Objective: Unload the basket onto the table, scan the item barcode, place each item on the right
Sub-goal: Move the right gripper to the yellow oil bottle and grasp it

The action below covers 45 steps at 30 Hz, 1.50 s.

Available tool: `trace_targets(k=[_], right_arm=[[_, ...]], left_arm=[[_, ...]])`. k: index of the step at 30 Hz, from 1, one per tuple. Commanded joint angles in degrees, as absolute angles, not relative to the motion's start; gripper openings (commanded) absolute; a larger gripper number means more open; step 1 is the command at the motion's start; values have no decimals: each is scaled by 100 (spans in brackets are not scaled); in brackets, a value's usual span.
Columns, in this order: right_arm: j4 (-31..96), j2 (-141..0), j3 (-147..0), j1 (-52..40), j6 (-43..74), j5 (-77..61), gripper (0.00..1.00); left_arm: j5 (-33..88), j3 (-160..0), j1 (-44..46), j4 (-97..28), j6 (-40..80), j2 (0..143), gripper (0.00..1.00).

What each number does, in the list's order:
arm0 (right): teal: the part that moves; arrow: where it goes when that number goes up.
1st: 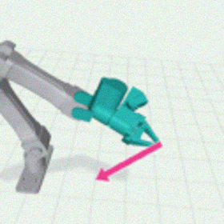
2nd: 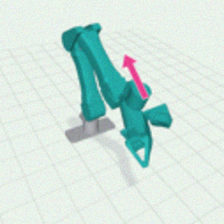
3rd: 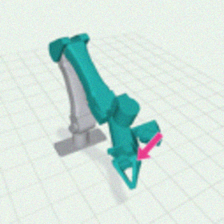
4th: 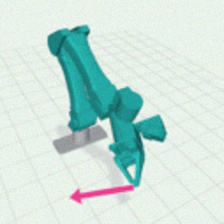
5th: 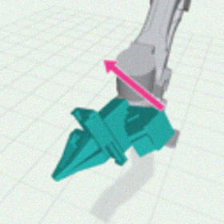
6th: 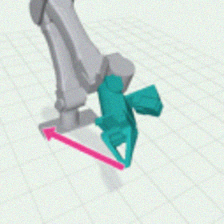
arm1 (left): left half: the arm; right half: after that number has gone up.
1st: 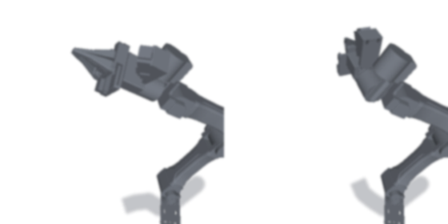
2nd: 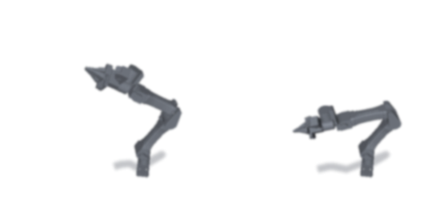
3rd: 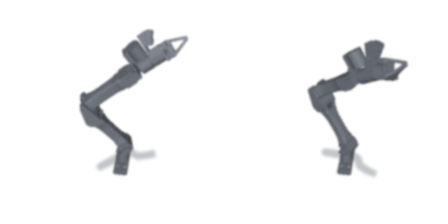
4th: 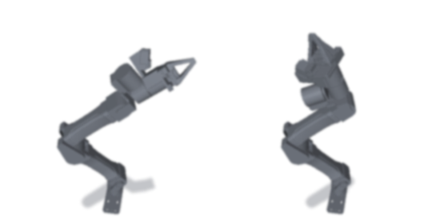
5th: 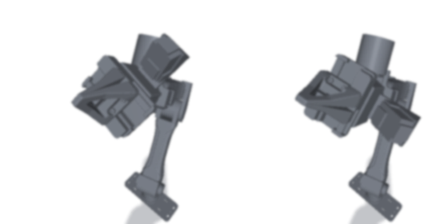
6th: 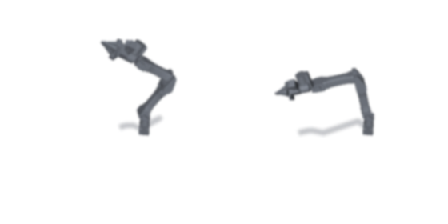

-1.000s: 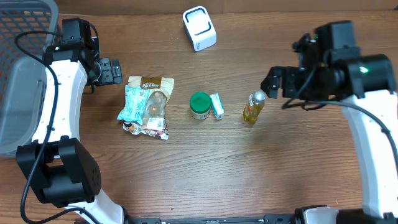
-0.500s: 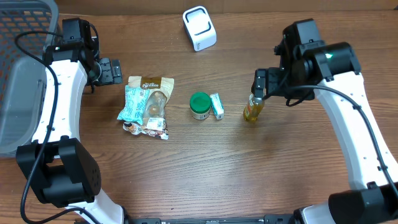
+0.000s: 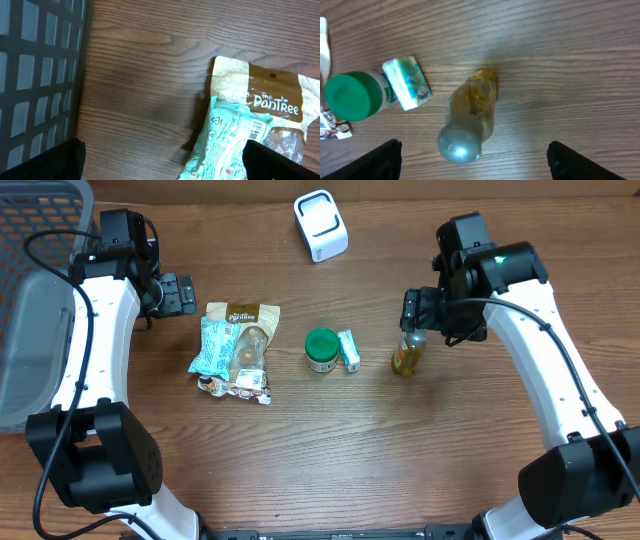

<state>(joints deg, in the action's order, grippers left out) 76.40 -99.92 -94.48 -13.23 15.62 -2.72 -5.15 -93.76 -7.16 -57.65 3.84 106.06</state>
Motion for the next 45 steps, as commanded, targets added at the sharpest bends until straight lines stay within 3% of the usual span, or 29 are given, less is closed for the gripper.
trace_targets(k=[1,23,30,36,39,45], right_arm=[[7509,-10012,-9157,-1372,1653,-239,90],[6215,-10154,-8134,-1837,1608,445,84],[6134,-10204,-8106,-1837,1610,445,66],[6134,-10204,-8106,-1837,1612,443,58],[6136,-10202,-8112,-1837,1614,438,48],[6143,-10095,-8184,-1802,1634,198,41]], left_arm=[[-484,-9476,-711,-5763,276,10499,100],[-484,-9476,-711,-5765,276,10497,99],[-484,-9476,-711,-5763,276,10497,100],[-484,-9476,-711,-5763,276,10497,100],[-484,-9476,-711,-5763,276,10497,100],[-484,-9476,-711,-5763,276,10499,100]])
